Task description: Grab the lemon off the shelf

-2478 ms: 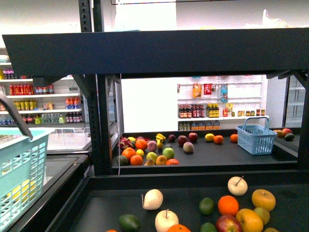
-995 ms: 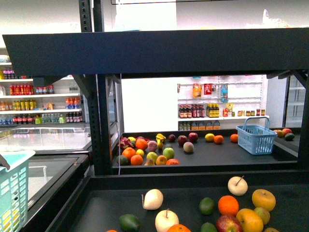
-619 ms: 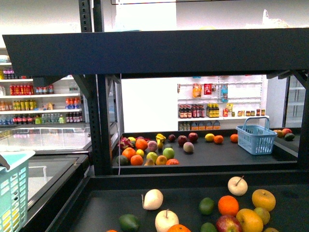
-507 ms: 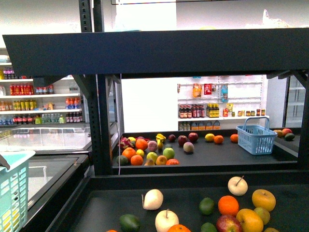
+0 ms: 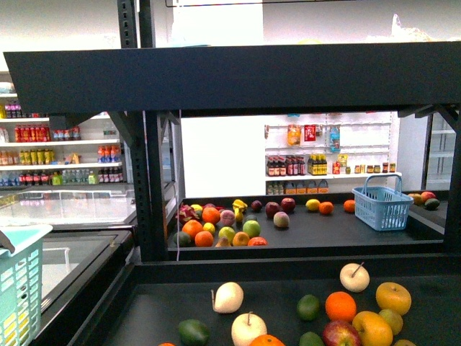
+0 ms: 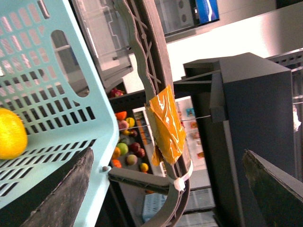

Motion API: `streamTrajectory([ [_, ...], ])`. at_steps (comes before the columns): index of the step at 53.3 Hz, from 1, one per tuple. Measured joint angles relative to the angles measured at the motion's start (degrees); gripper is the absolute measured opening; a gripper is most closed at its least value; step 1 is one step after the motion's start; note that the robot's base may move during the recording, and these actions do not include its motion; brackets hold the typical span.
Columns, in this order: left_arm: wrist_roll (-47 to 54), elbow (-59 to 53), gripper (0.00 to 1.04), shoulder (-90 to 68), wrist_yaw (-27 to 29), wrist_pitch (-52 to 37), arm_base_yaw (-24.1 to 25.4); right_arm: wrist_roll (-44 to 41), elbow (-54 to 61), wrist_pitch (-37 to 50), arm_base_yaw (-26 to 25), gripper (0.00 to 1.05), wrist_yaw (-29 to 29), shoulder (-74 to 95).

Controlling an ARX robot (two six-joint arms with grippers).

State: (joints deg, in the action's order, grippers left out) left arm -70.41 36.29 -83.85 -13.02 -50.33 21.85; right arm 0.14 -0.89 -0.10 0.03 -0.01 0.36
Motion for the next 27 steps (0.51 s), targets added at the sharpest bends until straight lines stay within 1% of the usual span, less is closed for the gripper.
streamTrajectory([
  [2,2.8,-0.2,0.97,3.2,1.3,4.0,-0.7,0.0,0.0,0.0,0.0,0.97,0.0,0.0],
  [4,8.5,-0.3,0.97,7.6,3.3,9.2,-2.3,0.0,0.0,0.0,0.0,0.97,0.0,0.0],
  [7,18.8,-0.8,0.97,15.2,7.5,16.0,-6.4,0.0,0.0,0.0,0.0,0.97,0.0,0.0],
  [9,27.0,-1.3,0.97,20.3,10.9,19.5,-10.5,0.0,0.0,0.0,0.0,0.97,0.0,0.0],
  [12,33.9,-2.4,0.97,24.8,14.2,21.2,-14.7,0.0,0.0,0.0,0.0,0.97,0.0,0.0],
  [14,37.9,-3.0,0.97,27.3,15.4,22.4,-17.5,0.0,0.0,0.0,0.0,0.97,0.0,0.0],
  [15,41.4,-3.3,0.95,28.5,15.5,23.5,-18.8,0.0,0.0,0.0,0.0,0.97,0.0,0.0],
  [17,47.5,-3.8,0.89,31.1,13.5,27.3,-20.5,0.0,0.0,0.0,0.0,0.97,0.0,0.0],
  [20,56.4,-7.0,0.78,35.7,12.7,30.8,-21.6,0.0,0.0,0.0,0.0,0.97,0.0,0.0],
  [21,57.6,-7.8,0.76,36.5,12.7,31.1,-21.7,0.0,0.0,0.0,0.0,0.97,0.0,0.0],
  [24,62.9,-12.0,0.66,41.0,12.9,32.7,-21.7,0.0,0.0,0.0,0.0,0.97,0.0,0.0],
  [27,65.6,-15.2,0.55,44.4,13.0,32.6,-21.7,0.0,0.0,0.0,0.0,0.97,0.0,0.0],
])
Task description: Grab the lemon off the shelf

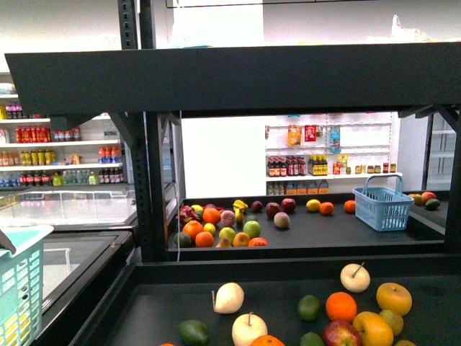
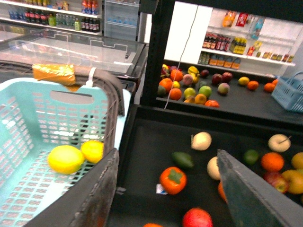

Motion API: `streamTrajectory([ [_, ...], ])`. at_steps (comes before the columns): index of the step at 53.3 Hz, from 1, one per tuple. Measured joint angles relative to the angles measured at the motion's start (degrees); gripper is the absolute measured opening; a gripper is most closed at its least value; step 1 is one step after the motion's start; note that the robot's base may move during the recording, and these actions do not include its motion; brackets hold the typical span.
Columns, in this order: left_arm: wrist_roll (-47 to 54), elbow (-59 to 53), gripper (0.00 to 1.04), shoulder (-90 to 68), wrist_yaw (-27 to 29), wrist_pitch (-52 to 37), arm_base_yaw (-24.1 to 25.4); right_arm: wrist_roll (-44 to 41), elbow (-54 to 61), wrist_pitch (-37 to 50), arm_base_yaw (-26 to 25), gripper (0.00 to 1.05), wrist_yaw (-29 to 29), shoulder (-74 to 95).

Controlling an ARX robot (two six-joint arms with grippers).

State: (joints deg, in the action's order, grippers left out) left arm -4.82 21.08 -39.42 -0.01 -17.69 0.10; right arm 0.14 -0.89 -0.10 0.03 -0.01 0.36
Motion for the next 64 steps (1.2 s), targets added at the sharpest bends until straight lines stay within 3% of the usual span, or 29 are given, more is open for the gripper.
streamTrajectory([
  [15,3.7,-9.3,0.02,7.6,0.0,-1.9,0.0,0.0,0.0,0.0,0.0,0.97,0.0,0.0],
  [64,4.2,-20.4,0.02,27.8,0.0,5.9,0.0,0.0,0.0,0.0,0.0,0.97,0.0,0.0],
])
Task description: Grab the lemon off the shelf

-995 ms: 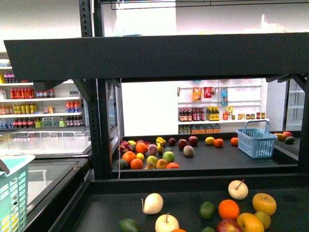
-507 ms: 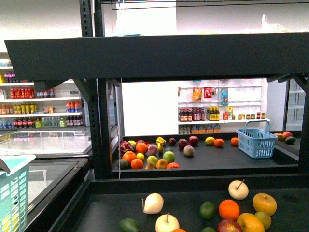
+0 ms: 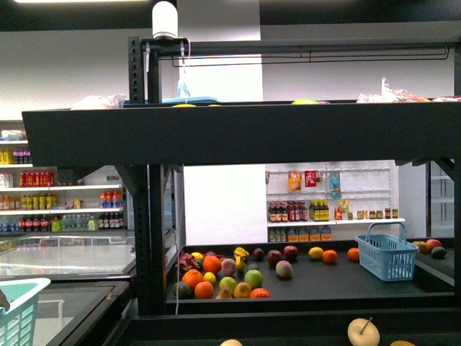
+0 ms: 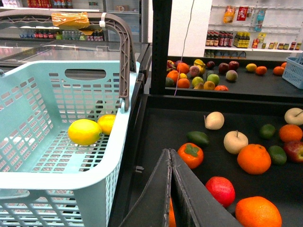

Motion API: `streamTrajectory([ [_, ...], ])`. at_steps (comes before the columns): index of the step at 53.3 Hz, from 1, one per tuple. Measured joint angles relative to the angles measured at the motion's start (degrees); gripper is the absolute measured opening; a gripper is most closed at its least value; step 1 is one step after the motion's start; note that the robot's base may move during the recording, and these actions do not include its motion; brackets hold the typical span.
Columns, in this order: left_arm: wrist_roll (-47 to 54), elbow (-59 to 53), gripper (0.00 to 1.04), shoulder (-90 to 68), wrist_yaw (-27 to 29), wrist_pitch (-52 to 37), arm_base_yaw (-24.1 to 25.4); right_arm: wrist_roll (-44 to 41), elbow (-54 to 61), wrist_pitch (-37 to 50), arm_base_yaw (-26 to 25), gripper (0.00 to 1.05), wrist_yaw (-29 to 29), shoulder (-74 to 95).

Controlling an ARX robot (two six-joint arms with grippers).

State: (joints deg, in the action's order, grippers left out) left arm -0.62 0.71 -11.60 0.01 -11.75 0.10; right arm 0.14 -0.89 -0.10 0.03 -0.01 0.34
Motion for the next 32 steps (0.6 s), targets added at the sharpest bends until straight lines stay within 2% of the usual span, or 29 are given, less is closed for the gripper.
streamTrajectory([
  [7,0.0,0.0,0.02,2.4,0.0,2.6,0.0,0.0,0.0,0.0,0.0,0.97,0.0,0.0],
  [12,0.0,0.0,0.02,9.7,0.0,11.0,0.0,0.0,0.0,0.0,0.0,0.97,0.0,0.0],
  [32,0.0,0.0,0.02,11.2,0.0,11.6,0.0,0.0,0.0,0.0,0.0,0.97,0.0,0.0],
])
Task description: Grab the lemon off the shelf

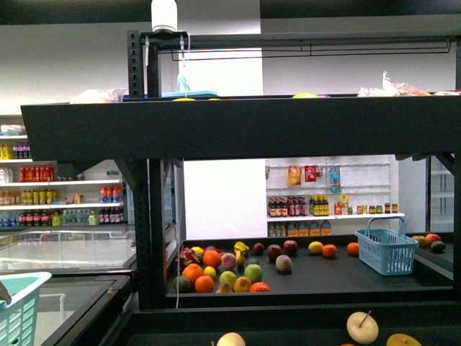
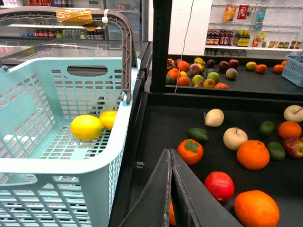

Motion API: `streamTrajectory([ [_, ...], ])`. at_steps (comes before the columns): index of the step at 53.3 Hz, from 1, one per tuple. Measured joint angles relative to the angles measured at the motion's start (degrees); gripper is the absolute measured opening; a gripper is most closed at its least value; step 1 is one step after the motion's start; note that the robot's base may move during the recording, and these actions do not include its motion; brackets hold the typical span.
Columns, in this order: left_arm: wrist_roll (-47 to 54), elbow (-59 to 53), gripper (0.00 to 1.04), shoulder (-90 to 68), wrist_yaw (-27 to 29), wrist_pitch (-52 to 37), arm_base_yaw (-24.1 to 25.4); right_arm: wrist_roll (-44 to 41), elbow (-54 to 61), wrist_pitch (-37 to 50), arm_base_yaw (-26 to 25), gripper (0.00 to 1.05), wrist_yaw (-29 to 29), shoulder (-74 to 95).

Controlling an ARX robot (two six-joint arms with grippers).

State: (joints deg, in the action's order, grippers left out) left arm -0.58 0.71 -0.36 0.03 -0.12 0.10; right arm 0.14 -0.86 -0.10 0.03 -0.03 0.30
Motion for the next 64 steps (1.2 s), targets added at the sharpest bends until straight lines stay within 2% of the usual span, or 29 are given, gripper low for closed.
streamTrajectory([
  [4,0.0,0.0,0.02,0.0,0.0,0.0,0.0,0.0,0.0,0.0,0.0,0.97,0.0,0.0],
  [8,0.0,0.0,0.22,0.0,0.0,0.0,0.0,0.0,0.0,0.0,0.0,0.97,0.0,0.0],
  [29,0.0,0.0,0.98,0.0,0.0,0.0,0.0,0.0,0.0,0.0,0.0,0.97,0.0,0.0],
  [64,0.1,0.0,0.97,0.0,0.0,0.0,0.0,0.0,0.0,0.0,0.0,0.97,0.0,0.0],
])
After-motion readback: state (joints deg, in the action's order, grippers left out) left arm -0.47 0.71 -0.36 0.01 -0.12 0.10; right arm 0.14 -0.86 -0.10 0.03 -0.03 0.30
